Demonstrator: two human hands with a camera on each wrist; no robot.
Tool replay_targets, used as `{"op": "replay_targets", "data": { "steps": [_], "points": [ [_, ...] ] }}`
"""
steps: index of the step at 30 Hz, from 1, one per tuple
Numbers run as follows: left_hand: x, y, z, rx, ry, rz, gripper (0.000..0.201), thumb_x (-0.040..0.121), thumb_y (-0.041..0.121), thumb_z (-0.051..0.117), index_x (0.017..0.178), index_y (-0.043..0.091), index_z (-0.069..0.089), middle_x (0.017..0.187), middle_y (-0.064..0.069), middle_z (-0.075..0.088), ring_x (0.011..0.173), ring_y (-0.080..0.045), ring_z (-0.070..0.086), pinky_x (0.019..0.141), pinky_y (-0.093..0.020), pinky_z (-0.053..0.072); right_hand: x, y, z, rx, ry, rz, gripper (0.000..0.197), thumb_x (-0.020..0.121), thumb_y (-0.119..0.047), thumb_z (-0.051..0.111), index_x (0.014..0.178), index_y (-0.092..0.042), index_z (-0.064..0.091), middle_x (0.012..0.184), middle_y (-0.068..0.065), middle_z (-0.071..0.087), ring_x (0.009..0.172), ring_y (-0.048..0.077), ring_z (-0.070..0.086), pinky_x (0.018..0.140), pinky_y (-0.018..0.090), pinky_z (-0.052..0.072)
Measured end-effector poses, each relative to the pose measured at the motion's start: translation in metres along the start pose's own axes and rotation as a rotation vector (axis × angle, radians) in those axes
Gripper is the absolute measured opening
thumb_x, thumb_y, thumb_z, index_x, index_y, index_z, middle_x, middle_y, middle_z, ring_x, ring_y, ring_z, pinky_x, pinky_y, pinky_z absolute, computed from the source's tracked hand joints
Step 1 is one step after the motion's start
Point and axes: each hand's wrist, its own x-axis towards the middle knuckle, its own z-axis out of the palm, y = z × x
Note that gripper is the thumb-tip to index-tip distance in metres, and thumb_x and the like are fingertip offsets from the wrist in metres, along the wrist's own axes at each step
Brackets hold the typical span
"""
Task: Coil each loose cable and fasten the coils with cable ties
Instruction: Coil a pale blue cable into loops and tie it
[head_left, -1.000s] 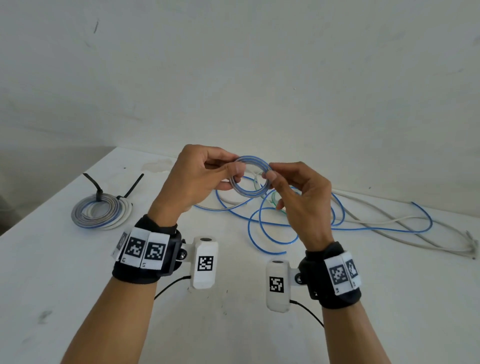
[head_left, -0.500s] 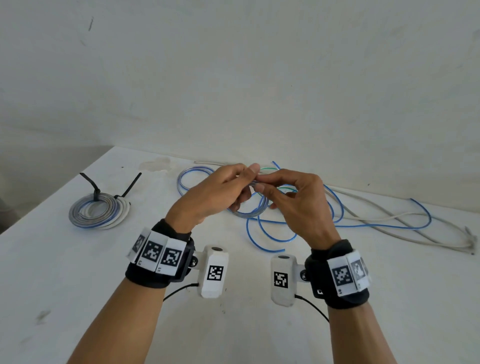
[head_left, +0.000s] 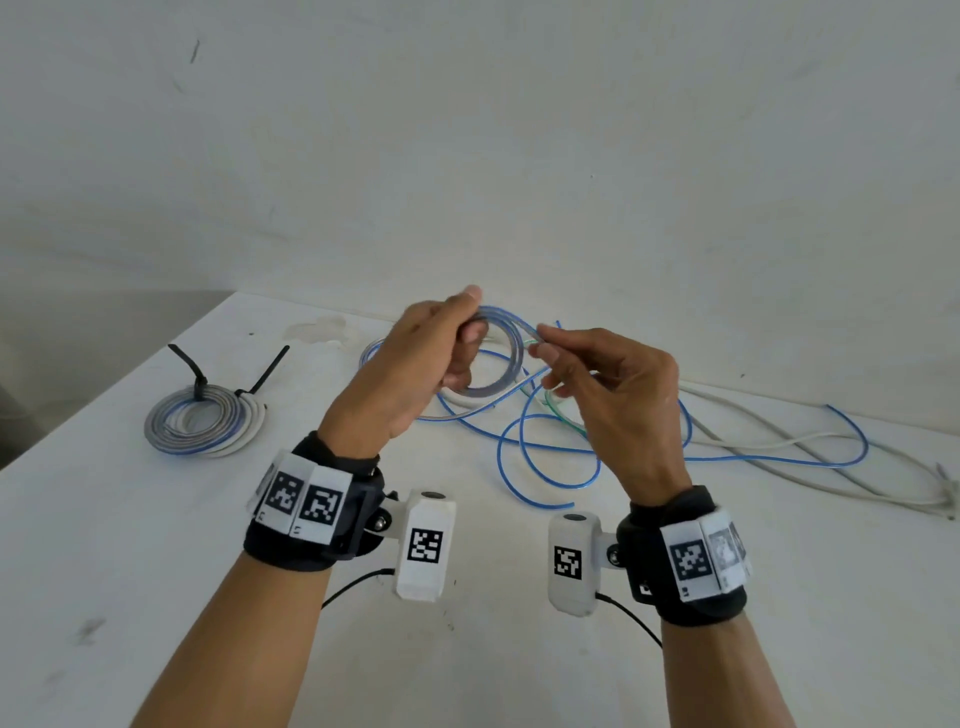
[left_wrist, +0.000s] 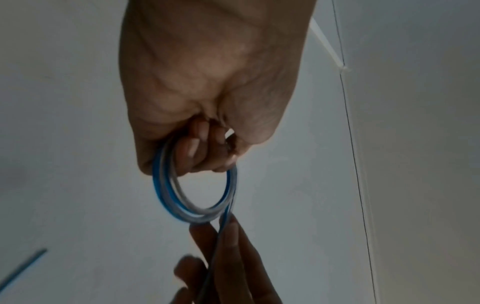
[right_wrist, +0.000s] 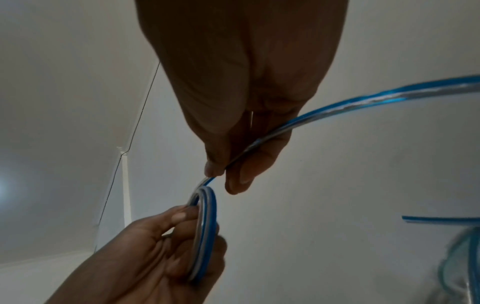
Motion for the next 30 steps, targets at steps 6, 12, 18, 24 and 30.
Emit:
{"op": "replay_targets", "data": {
  "steps": [6, 12, 18, 24, 30],
  "points": [
    [-0.002, 0.002, 0.012, -0.307, 0.085, -0.006, 0.046, 0.109, 0.030, 0.036, 0.064, 0.016, 0.038, 0.053, 0.006, 0.022, 0.047, -0.010, 0.018, 0.049, -0.026, 0.020, -0.007, -0.003, 0.025, 0.167, 0.087, 0.071, 0.019, 0.086, -0.013, 0.080, 0.105, -0.017, 0.077, 0.082, 0.003, 0.075, 0.053, 0.016, 0.058, 0.047, 0.027, 0.043],
    [0.001, 0.000, 0.001, -0.042, 0.106, 0.074, 0.036, 0.105, 0.016, 0.040, 0.083, 0.005, 0.066, 0.065, -0.008, 0.060, 0.059, -0.018, 0.057, 0.062, -0.027, 0.051, -0.002, 0.002, 0.009, 0.122, 0.043, 0.065, 0.016, 0.087, -0.018, 0.080, 0.099, -0.028, 0.080, 0.087, 0.004, 0.078, 0.061, 0.019, 0.051, 0.056, 0.029, 0.044],
    [-0.009, 0.001, 0.003, 0.309, -0.159, -0.031, 0.051, 0.108, 0.043, 0.037, 0.079, 0.009, 0.063, 0.058, -0.003, 0.050, 0.054, -0.018, 0.046, 0.059, -0.027, 0.048, -0.001, 0.000, -0.006, -0.148, -0.192, 0.012, 0.018, 0.088, -0.012, 0.078, 0.100, -0.026, 0.080, 0.092, -0.014, 0.078, 0.070, 0.001, 0.059, 0.067, 0.016, 0.045],
    [-0.011, -0.001, 0.004, 0.341, -0.250, -0.131, 0.052, 0.105, 0.048, 0.041, 0.069, 0.011, 0.051, 0.056, 0.003, 0.034, 0.049, -0.012, 0.032, 0.057, -0.025, 0.041, -0.002, 0.001, -0.006, -0.145, -0.220, -0.024, 0.017, 0.089, -0.011, 0.077, 0.101, -0.020, 0.080, 0.091, -0.011, 0.078, 0.072, 0.002, 0.061, 0.066, 0.012, 0.041],
    [-0.014, -0.002, -0.018, 0.120, -0.476, 0.013, 0.032, 0.096, 0.016, 0.054, 0.121, -0.002, 0.063, 0.094, -0.010, 0.073, 0.084, -0.018, 0.070, 0.082, -0.027, 0.055, 0.001, -0.001, -0.014, -0.104, -0.111, -0.012, 0.017, 0.090, -0.008, 0.075, 0.101, -0.021, 0.079, 0.080, -0.024, 0.074, 0.065, 0.000, 0.056, 0.061, 0.009, 0.039]
  ]
}}
